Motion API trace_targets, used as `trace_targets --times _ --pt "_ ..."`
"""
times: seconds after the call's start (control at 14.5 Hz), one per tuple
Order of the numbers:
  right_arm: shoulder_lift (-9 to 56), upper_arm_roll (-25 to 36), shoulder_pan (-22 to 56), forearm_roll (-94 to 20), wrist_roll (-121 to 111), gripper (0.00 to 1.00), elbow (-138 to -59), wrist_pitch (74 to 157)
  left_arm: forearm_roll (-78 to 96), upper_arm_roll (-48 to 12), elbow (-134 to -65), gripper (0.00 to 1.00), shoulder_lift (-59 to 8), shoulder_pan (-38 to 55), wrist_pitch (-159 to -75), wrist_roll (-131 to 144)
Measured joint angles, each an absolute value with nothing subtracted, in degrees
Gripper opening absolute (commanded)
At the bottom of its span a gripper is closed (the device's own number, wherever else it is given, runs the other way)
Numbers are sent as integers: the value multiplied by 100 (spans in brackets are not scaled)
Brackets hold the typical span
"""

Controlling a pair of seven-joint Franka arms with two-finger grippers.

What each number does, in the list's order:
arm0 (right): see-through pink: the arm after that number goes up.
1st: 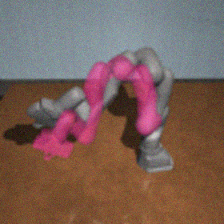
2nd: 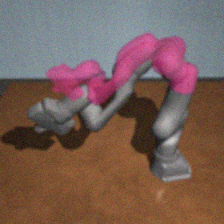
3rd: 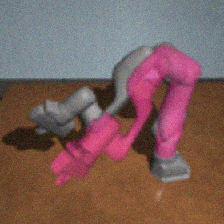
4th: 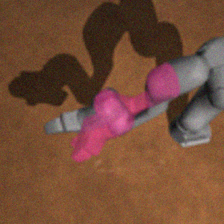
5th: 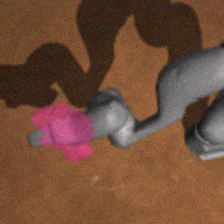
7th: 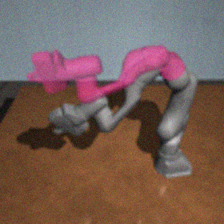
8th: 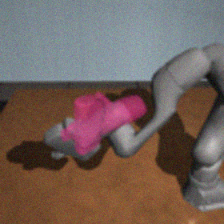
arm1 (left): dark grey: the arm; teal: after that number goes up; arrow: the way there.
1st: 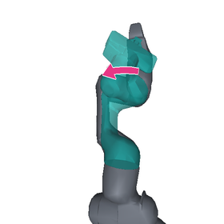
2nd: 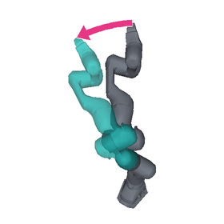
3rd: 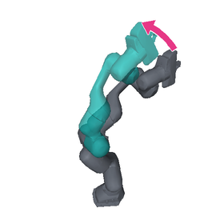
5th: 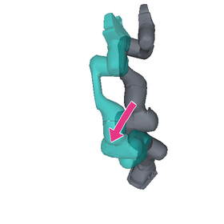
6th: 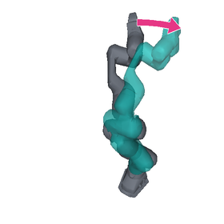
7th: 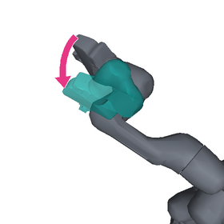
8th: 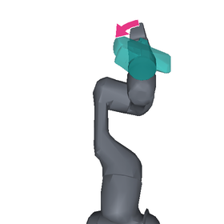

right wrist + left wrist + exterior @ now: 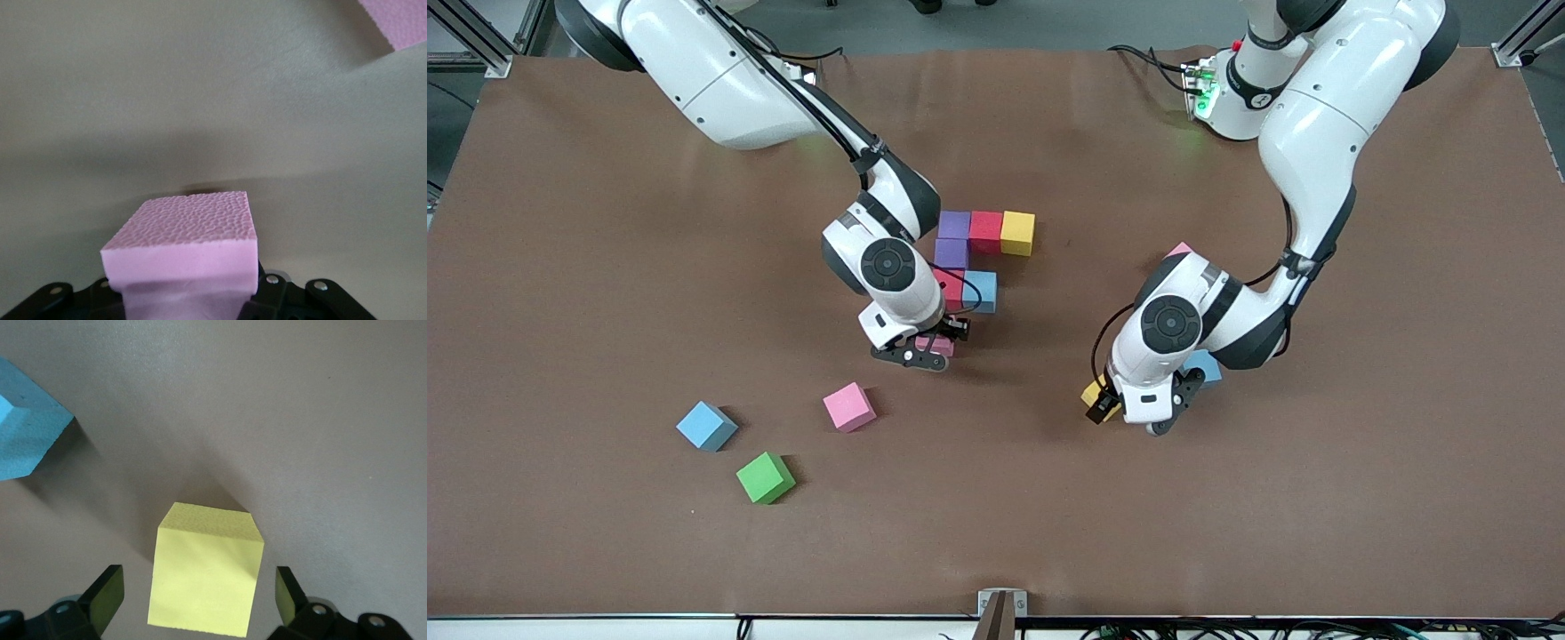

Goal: Arrange 11 blocks into digit 3
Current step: 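Lower the pink cube below the row while the left gripper grasps yellow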

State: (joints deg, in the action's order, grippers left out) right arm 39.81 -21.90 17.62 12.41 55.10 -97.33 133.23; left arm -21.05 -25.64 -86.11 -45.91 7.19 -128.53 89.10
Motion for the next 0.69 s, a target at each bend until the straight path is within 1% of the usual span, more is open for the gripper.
trace_targets --times 0.41,0.48,0.69 --pt "4094 -2189 1864 1262 5512 1 -9739 13323 -2105 -2564 -8590 100 -4698 734 -12927 8907" --pt "4110 -2187 1864 1285 5512 1 -9739 13323 -2105 -2564 -8590 96 -4713 735 -13036 8907" --pt "4116 -2184 1865 1330 5512 1 -9739 13323 -2105 -2564 -8589 75 -4781 738 -13222 8907"
